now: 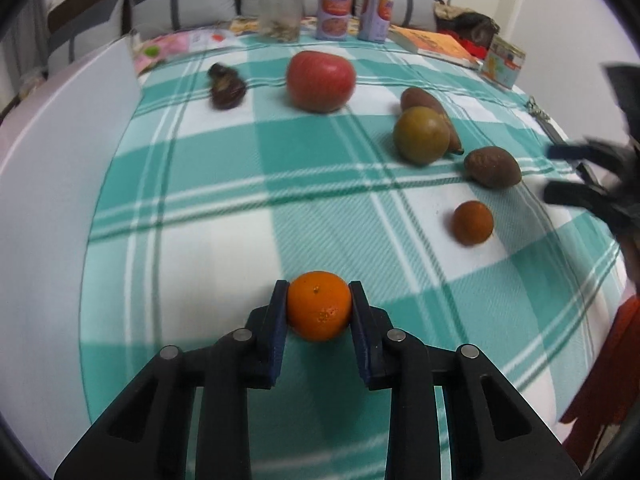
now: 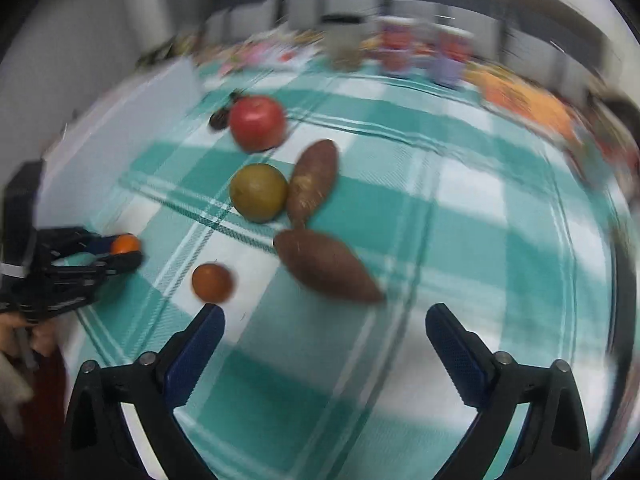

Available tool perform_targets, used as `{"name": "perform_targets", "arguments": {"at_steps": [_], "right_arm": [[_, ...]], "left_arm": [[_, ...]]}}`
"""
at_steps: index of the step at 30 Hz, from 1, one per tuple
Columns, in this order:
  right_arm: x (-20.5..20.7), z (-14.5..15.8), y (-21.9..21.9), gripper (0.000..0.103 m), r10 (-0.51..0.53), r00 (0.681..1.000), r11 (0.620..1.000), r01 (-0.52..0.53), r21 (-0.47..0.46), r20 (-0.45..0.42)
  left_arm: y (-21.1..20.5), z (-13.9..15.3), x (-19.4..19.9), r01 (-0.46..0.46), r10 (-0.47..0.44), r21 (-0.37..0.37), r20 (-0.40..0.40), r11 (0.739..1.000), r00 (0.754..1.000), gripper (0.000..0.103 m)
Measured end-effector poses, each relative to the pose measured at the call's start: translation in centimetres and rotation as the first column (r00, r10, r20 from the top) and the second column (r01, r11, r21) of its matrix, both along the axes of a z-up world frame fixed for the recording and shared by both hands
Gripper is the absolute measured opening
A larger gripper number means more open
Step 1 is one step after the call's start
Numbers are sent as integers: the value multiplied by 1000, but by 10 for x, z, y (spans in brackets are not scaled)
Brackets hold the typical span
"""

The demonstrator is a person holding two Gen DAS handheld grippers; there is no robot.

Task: Organize fruits
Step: 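Grasp the second orange with the left tool while the right tool grasps the sweet potato, then carry the orange and sweet potato into the white box and release them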

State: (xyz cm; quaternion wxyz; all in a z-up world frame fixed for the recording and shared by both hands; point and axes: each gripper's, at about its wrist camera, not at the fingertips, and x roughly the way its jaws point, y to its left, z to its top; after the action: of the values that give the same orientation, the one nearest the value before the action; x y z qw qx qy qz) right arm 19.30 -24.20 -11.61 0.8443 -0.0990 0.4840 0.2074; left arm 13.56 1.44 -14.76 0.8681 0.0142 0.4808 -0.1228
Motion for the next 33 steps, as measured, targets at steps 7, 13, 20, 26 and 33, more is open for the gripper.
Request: {"name": "perform_targets", "arguments": {"at_steps": [7,13,20,26,33], "right_arm": [[48,-35,32,50,91,991,989,-102,-104,-99],[33,-36,17,49,-26,975,999,20,-32,-220],[3,-40,-27,59,-192,855,947,290,138,-481],[10,-19,-29,72,-203,889,962,259,87,-410],[-2,-25,16,71,-32,930,997,4,-77,-365]], "left_arm": [[21,-1,-13,-54,54,-25,-10,998,999,29],[24,-4,-14,-69,69,-27,14,997,997,29],[21,-6,-18,-61,61,-4,53,998,997,34],[36,2,-23,-22,22,-71,3,997,1000,65],[25,-5,-15,-12,12,-15,2,1000,1000,62]]}}
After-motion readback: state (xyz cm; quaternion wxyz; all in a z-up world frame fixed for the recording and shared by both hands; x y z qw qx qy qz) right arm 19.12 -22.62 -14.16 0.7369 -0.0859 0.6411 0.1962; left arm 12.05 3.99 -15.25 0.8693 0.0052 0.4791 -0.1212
